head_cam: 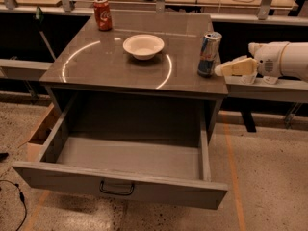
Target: Place redbull can into top drawer
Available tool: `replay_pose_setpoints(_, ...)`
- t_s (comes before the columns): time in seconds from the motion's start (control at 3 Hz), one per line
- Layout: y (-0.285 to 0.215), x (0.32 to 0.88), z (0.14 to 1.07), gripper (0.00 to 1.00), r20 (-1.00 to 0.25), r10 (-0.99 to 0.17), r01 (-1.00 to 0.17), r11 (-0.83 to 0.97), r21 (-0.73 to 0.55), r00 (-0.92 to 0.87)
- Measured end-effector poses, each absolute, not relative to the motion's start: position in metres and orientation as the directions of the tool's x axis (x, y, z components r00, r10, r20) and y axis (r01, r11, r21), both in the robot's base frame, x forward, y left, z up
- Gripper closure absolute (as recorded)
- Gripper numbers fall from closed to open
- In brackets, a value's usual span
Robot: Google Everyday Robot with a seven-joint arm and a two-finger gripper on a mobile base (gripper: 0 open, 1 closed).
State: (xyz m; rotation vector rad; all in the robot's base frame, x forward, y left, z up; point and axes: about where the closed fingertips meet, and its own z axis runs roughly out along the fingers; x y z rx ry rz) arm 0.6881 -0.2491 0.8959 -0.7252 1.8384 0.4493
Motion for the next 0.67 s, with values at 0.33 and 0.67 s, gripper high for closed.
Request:
replay_pose_setpoints(0.33,-0.228,0.699,0.893,0.0,-0.949,-0.227,-0.718,0.696,-0.002,-0.218)
replay_pose_setpoints(0.67,-0.207,0.712,0.893,0.12,-0.964,-0.211,-0.761,0.649,-0.013,-0.163)
